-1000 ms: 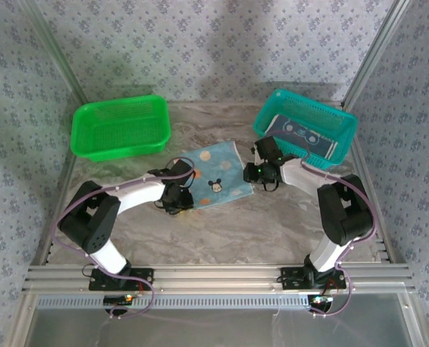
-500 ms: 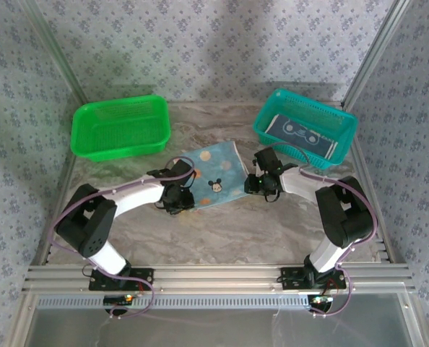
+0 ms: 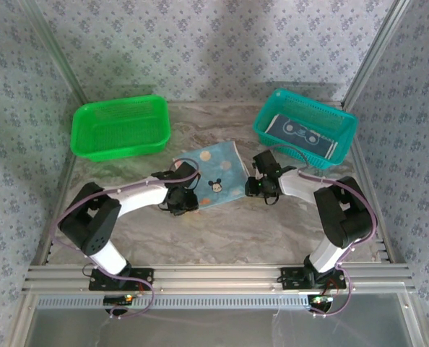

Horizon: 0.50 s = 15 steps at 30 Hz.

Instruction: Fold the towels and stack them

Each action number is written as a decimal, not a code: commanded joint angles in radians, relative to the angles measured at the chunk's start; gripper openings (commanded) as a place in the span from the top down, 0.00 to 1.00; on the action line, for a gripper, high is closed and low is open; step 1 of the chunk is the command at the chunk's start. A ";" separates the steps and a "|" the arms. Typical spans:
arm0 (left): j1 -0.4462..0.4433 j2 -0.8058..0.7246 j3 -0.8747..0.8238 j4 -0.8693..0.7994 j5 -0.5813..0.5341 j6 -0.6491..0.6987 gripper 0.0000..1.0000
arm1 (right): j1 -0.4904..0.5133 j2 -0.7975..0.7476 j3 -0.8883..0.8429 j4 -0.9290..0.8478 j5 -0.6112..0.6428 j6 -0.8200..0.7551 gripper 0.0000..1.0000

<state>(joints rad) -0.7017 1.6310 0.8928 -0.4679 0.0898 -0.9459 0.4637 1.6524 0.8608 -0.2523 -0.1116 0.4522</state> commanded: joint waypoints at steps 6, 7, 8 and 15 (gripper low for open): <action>-0.009 0.029 -0.007 -0.047 -0.054 -0.015 0.98 | 0.053 0.014 -0.026 0.005 0.003 0.015 1.00; -0.009 0.021 -0.006 -0.065 -0.074 -0.012 1.00 | 0.060 0.010 -0.027 0.004 0.003 0.023 1.00; -0.007 0.013 -0.005 -0.085 -0.089 -0.005 1.00 | 0.069 0.001 -0.031 0.004 0.001 0.032 1.00; 0.019 -0.061 -0.013 -0.186 -0.152 0.056 1.00 | 0.139 -0.075 -0.052 -0.021 0.013 0.099 1.00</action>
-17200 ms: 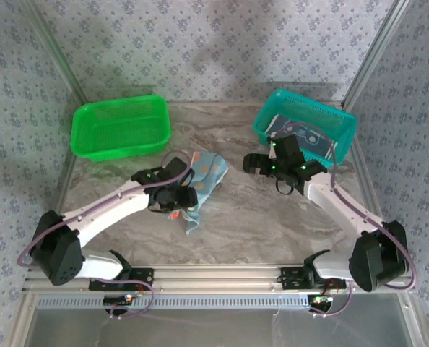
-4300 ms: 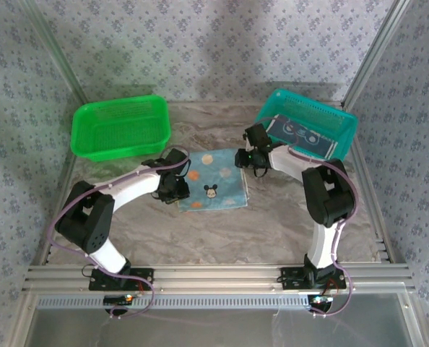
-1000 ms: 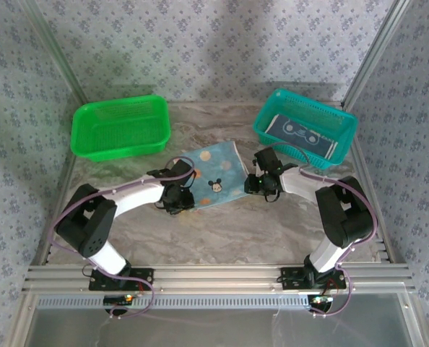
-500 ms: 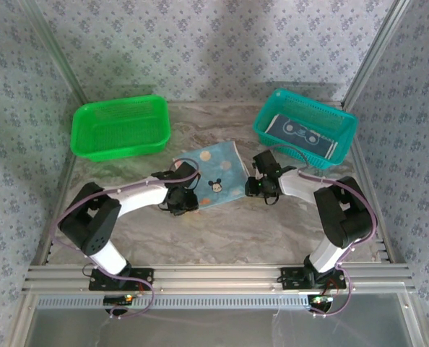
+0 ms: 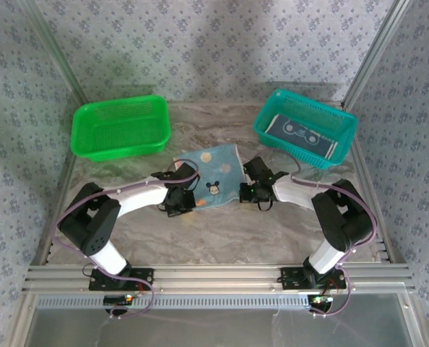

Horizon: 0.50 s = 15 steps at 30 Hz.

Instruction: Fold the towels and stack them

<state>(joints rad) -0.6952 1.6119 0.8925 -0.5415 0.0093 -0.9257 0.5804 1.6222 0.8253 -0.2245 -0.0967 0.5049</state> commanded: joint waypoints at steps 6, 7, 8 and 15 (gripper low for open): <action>0.049 -0.140 0.071 -0.211 -0.078 0.073 1.00 | 0.027 -0.154 0.030 -0.116 0.041 0.049 1.00; 0.058 -0.148 0.099 -0.224 -0.074 0.080 1.00 | 0.022 -0.164 0.053 -0.135 0.036 0.048 1.00; 0.069 -0.152 0.129 -0.235 -0.068 0.091 1.00 | 0.013 -0.168 0.083 -0.151 0.033 0.039 1.00; 0.165 -0.102 0.350 -0.256 -0.037 0.174 1.00 | -0.071 -0.073 0.329 -0.171 0.008 -0.034 1.00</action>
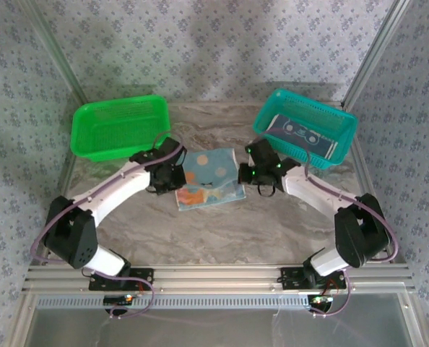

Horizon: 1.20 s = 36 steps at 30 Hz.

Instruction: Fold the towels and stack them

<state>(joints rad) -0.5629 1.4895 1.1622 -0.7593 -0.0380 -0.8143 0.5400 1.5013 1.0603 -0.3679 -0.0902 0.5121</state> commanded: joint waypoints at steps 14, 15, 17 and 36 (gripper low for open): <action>0.200 0.425 0.726 -0.127 0.035 0.223 1.00 | -0.146 0.527 0.766 0.026 -0.066 -0.091 1.00; 0.212 0.453 0.778 -0.147 0.035 0.228 1.00 | -0.150 0.558 0.818 0.020 -0.068 -0.089 1.00; 0.224 0.494 0.876 -0.174 0.033 0.241 1.00 | -0.159 0.602 0.896 0.011 -0.077 -0.087 1.00; 0.178 0.274 0.459 -0.058 0.081 0.165 1.00 | -0.163 0.408 0.540 0.115 -0.127 -0.089 1.00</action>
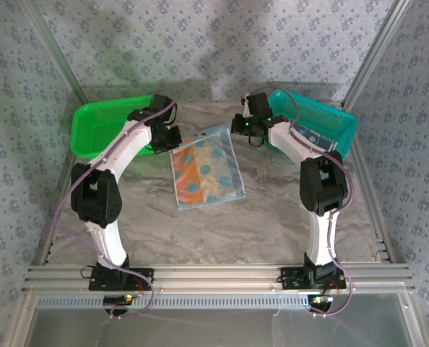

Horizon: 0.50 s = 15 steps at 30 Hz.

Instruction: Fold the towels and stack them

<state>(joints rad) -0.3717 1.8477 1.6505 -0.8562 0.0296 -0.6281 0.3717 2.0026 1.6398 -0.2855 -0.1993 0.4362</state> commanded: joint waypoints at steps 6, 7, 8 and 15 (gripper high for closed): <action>-0.037 -0.168 -0.151 0.058 0.002 -0.038 1.00 | 0.021 -0.184 -0.165 0.032 -0.021 -0.013 1.00; -0.040 -0.177 -0.166 0.058 0.002 -0.040 1.00 | 0.022 -0.195 -0.182 0.030 -0.024 -0.014 1.00; -0.041 -0.189 -0.183 0.059 0.001 -0.043 1.00 | 0.024 -0.209 -0.202 0.031 -0.027 -0.014 1.00; -0.069 -0.260 -0.287 0.072 -0.003 -0.070 1.00 | 0.047 -0.290 -0.324 0.026 -0.028 -0.015 1.00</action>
<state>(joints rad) -0.4259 1.6302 1.3884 -0.7963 0.0357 -0.6750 0.4088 1.7557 1.3575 -0.2543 -0.2157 0.4362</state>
